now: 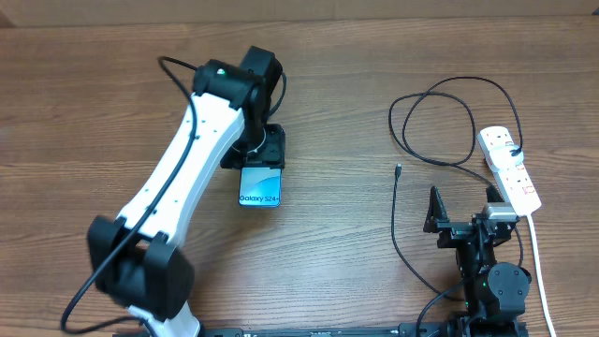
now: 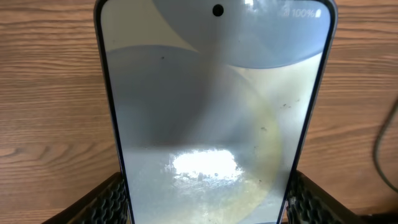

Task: Plug charger to phone and switch on socket
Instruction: 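Lift the phone upright with the left gripper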

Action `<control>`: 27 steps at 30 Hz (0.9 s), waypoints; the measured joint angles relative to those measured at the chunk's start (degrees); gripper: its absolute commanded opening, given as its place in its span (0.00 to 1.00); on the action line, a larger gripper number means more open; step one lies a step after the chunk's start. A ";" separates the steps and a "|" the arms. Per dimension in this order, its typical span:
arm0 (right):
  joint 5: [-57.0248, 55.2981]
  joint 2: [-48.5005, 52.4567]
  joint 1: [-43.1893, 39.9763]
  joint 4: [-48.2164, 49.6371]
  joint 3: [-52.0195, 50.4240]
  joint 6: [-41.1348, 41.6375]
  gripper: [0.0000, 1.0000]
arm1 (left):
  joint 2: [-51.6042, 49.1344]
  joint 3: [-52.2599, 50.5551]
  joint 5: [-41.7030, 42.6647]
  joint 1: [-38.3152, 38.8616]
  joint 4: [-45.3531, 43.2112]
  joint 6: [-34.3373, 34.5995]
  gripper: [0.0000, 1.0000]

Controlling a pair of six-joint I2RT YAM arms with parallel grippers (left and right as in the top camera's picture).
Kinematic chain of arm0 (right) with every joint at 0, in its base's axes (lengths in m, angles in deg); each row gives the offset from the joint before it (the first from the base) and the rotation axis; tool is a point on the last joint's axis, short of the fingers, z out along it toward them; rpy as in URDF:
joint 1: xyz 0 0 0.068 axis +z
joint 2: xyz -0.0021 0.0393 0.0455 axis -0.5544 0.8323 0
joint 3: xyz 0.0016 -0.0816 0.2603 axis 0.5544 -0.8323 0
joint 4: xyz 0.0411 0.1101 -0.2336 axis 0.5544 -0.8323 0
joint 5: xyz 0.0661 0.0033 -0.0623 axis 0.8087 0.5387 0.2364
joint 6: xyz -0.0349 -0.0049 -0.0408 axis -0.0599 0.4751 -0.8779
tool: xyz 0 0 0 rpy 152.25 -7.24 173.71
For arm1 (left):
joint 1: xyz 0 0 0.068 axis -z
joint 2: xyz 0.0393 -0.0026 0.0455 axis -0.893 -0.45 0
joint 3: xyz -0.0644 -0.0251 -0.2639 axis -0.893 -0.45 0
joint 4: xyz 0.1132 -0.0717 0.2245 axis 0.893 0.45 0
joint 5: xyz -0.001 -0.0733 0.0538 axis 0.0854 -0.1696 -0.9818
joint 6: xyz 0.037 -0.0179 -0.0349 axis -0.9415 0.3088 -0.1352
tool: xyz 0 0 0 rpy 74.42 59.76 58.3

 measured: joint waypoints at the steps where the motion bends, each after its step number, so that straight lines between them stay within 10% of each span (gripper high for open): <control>1: -0.02 0.00 0.00 -0.02 0.00 0.04 1.00 | 1.11 0.00 0.02 0.00 0.22 0.00 0.41; 27: 0.00 0.00 0.00 -0.02 0.00 0.04 1.00 | 17.57 0.11 7.69 0.00 1.81 3.23 0.43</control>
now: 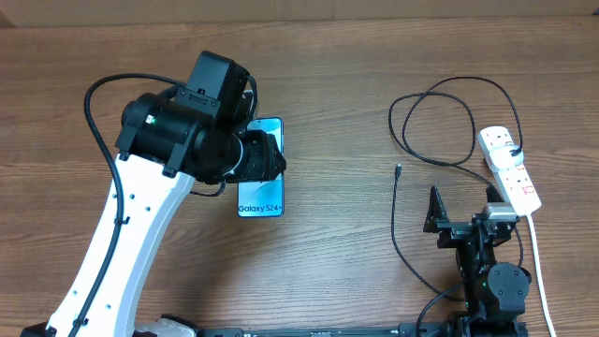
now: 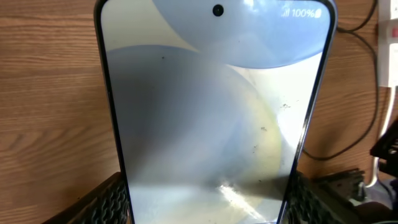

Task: Plug charger to phone and switch on socket
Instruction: 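Lift the phone upright with the left gripper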

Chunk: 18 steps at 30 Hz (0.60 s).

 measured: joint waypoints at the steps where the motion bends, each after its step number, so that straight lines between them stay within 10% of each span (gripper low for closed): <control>1: -0.02 0.00 0.02 0.00 0.00 -0.02 1.00 | 0.00 0.00 0.31 0.00 -0.15 0.50 0.42; 18: 0.00 0.00 0.00 0.02 0.00 -0.02 1.00 | -2.40 0.00 5.25 0.00 -1.11 3.30 0.41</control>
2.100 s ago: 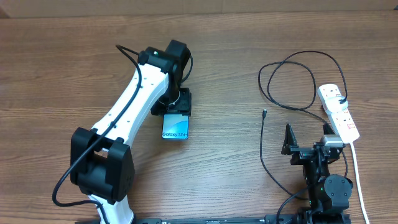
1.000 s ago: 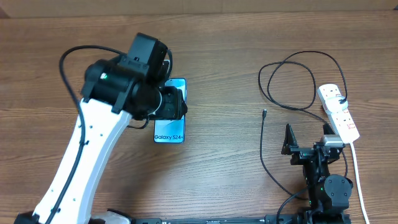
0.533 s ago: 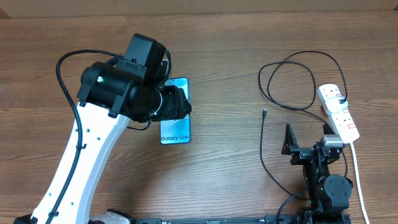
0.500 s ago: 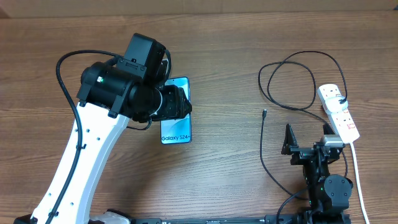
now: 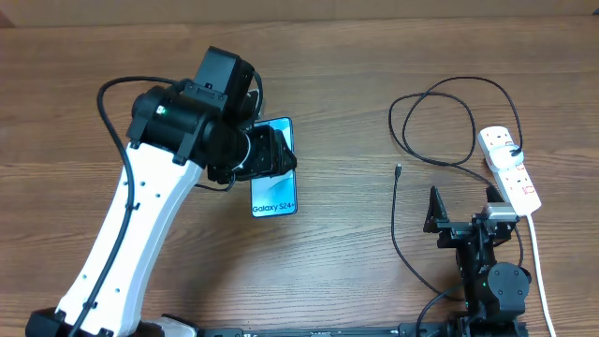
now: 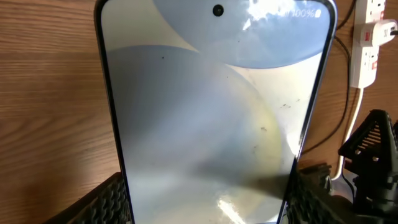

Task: Plug charger to phone and switch on socket
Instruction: 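Lift the phone upright with the left gripper, then raise and tilt the held phone toward the table center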

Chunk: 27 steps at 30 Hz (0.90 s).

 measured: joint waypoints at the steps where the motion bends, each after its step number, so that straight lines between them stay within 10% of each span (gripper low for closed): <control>1: 0.00 0.00 0.00 0.00 0.00 -0.02 1.00 | -0.39 0.00 0.61 0.00 -0.17 0.00 0.41; 27: -0.02 0.00 0.00 -0.02 0.00 0.00 1.00 | -10.05 0.00 23.12 -12.96 6.34 -10.93 0.38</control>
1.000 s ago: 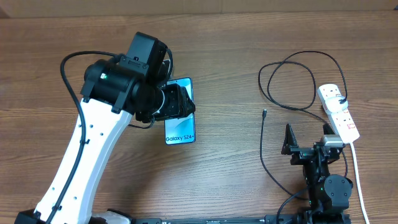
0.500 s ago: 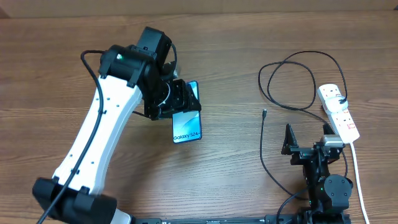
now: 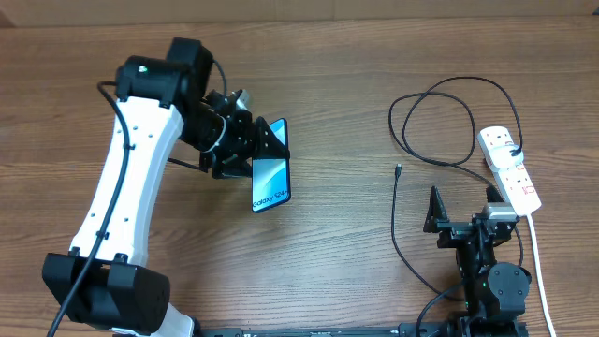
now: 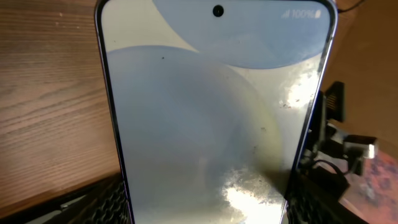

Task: Plug charger to phone and switch on socket
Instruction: 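Raise and tilt the held phone toward the table center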

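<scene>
My left gripper (image 3: 266,153) is shut on the top end of the phone (image 3: 270,180). It holds the phone above the table, left of centre, tilted so the lit screen faces partly right. In the left wrist view the phone (image 4: 211,112) fills the frame, with a black finger (image 4: 111,202) at each lower side. The black charger cable (image 3: 394,220) lies on the table, its free tip (image 3: 398,169) pointing away from me. It loops back to the white power strip (image 3: 510,167) at the right. My right gripper (image 3: 460,223) rests open near the front edge, beside the cable.
The cable forms a loop (image 3: 440,117) at the back right. The strip's white lead (image 3: 541,271) runs to the front edge. Bare wooden table (image 3: 337,271) lies between the phone and the cable.
My left wrist has turned and drawn back to the left. The phone, flat and face up before, is now tilted towards the right. The right arm and cable are unchanged.
My left gripper first held the phone low and flat, left of centre. It then held the phone higher, and after that a little further right. Now the phone is tipped on its side, still gripped. The right arm, cable and strip stayed put throughout.
</scene>
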Action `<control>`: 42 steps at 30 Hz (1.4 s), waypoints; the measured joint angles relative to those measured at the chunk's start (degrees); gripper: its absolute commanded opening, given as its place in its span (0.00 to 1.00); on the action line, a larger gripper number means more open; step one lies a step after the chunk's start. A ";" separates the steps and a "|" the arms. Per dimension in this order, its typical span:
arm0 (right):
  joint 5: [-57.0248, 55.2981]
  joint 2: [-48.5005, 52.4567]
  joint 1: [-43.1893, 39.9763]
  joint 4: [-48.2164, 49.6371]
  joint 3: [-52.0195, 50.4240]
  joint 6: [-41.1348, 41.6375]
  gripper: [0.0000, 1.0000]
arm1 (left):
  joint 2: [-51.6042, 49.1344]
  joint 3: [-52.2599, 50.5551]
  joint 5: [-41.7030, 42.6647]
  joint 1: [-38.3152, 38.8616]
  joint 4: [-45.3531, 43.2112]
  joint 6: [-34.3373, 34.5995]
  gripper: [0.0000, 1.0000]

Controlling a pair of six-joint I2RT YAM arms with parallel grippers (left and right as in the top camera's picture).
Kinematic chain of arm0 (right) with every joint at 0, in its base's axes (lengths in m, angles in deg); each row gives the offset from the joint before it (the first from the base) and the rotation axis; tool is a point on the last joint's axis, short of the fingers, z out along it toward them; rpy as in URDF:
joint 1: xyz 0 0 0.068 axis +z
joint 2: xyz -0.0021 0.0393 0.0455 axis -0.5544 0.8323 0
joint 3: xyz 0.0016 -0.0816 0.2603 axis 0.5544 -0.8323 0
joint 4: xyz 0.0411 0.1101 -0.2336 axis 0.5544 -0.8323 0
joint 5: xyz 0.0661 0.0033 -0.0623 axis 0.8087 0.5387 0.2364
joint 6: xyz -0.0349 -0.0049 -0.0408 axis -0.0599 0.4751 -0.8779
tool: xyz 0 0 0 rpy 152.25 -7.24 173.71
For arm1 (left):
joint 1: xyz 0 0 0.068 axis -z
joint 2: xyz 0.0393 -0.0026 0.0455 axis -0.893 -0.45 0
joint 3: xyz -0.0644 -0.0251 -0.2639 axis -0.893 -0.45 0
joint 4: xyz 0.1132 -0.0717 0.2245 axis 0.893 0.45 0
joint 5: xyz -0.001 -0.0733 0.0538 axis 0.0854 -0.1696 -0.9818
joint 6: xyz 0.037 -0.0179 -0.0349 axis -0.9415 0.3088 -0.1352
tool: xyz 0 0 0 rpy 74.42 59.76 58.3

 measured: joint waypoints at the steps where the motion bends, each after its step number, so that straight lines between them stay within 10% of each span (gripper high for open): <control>1: 0.00 0.00 0.00 0.00 0.00 -0.02 1.00 | 0.00 0.00 0.83 -0.44 0.17 -0.66 0.38; 19: 0.02 0.00 0.00 -0.02 0.00 0.00 1.00 | 0.00 0.00 6.64 -1.70 -1.01 -3.93 0.37; 42: 0.02 0.00 0.00 0.00 0.00 -0.02 1.00 | -0.09 0.00 8.00 -3.30 -9.86 15.87 0.41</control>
